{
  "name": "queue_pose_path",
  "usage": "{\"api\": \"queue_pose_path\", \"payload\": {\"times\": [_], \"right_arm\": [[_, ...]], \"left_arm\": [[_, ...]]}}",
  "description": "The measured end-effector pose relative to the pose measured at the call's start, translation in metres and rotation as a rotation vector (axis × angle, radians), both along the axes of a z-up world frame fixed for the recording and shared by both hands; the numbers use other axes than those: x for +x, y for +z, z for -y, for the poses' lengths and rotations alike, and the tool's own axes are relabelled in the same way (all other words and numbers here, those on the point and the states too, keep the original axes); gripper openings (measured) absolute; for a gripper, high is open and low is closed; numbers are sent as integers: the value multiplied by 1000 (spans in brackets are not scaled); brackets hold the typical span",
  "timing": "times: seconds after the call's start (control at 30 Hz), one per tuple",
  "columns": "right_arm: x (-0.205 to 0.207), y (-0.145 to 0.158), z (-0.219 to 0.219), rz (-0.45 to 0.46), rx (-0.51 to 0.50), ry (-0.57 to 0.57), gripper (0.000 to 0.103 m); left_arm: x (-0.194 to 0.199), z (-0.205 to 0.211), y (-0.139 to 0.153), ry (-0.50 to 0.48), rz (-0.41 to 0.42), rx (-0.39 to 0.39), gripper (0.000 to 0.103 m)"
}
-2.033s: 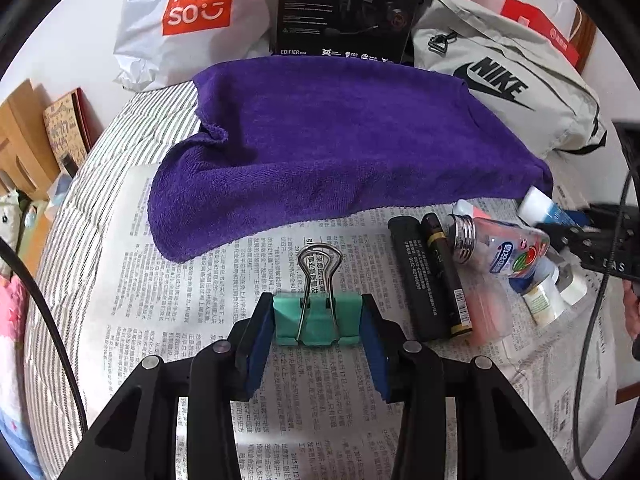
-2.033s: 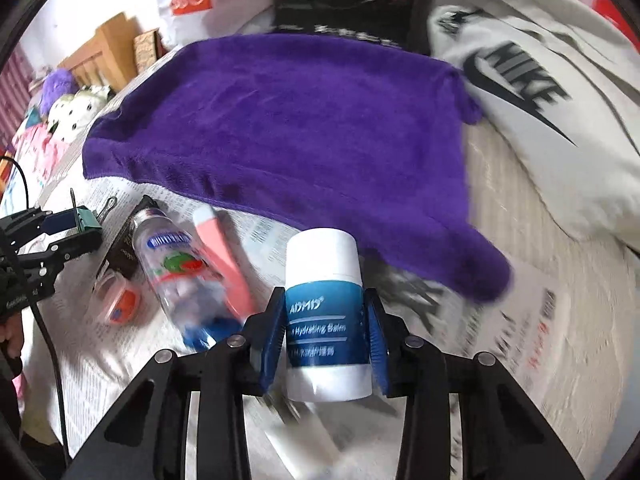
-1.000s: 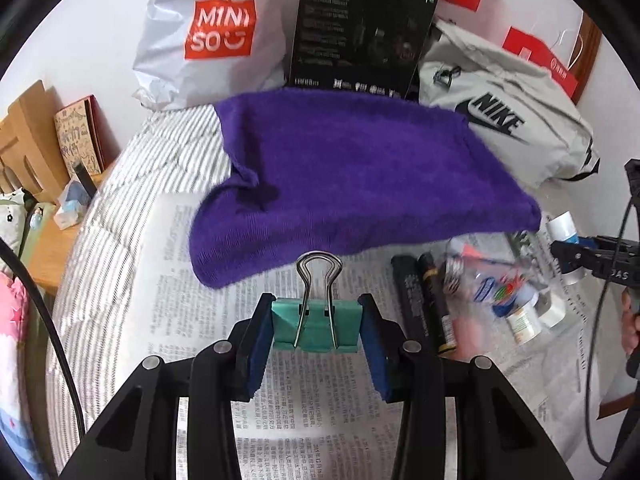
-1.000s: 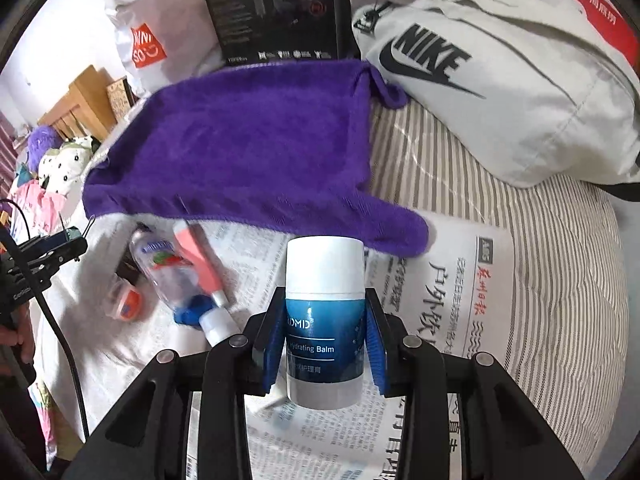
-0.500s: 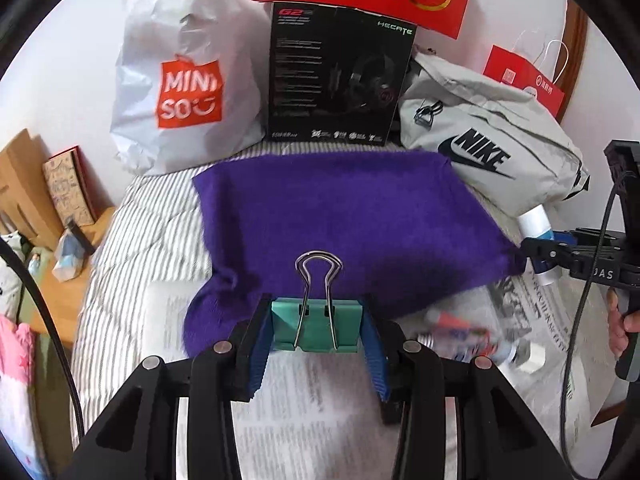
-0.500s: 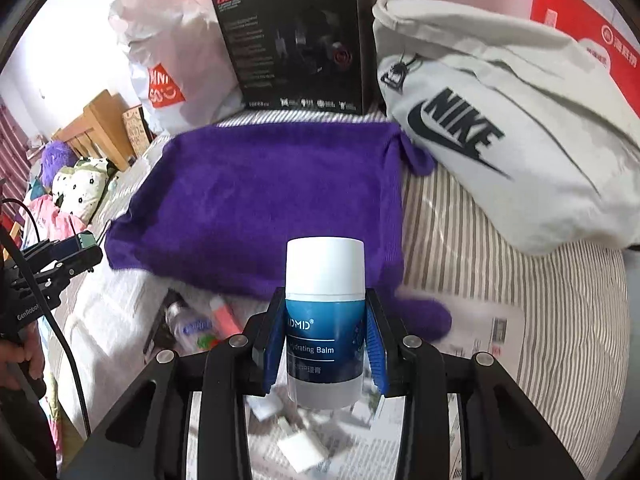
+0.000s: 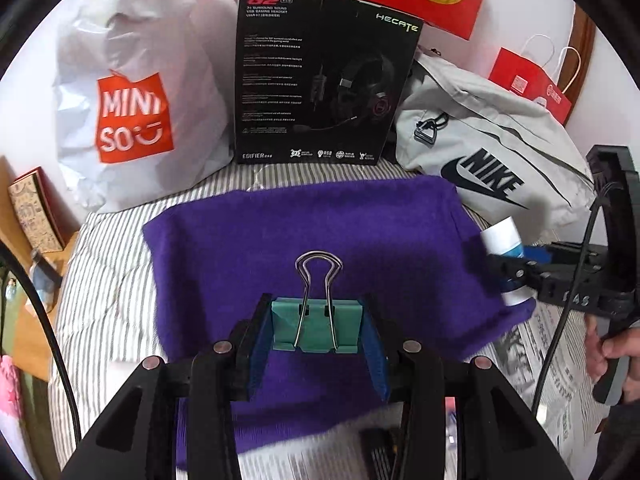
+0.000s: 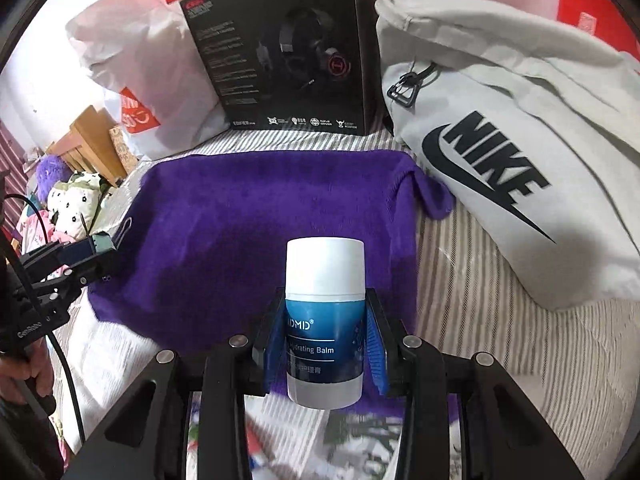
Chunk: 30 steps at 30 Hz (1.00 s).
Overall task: Organize rigid objects
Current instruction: 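Carry the clip and balm stick onto the purple towel and release both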
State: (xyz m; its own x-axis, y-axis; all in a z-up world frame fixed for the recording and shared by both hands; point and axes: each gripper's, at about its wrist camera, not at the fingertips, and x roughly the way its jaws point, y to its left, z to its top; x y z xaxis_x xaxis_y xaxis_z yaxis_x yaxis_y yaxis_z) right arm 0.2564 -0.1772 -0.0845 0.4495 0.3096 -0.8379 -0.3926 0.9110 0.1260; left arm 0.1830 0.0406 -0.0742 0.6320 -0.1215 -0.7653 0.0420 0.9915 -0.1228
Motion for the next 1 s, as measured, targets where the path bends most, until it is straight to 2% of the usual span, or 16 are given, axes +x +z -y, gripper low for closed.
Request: {"api": "queue_pose_path", "payload": {"times": [0.47,0.83,1.0], "right_arm": [[71,-42,-51,-66,-108,11,36],[82,-51,-65,-53,-157,30,36],[83,-50,-65,-44,-158,47,37]], "left_arm": [[71,-10,-38,20,-64,-17,40],[94,-9,-60,49,-138,-13,40],[97,-2,-60,41,-142,29,40]]}}
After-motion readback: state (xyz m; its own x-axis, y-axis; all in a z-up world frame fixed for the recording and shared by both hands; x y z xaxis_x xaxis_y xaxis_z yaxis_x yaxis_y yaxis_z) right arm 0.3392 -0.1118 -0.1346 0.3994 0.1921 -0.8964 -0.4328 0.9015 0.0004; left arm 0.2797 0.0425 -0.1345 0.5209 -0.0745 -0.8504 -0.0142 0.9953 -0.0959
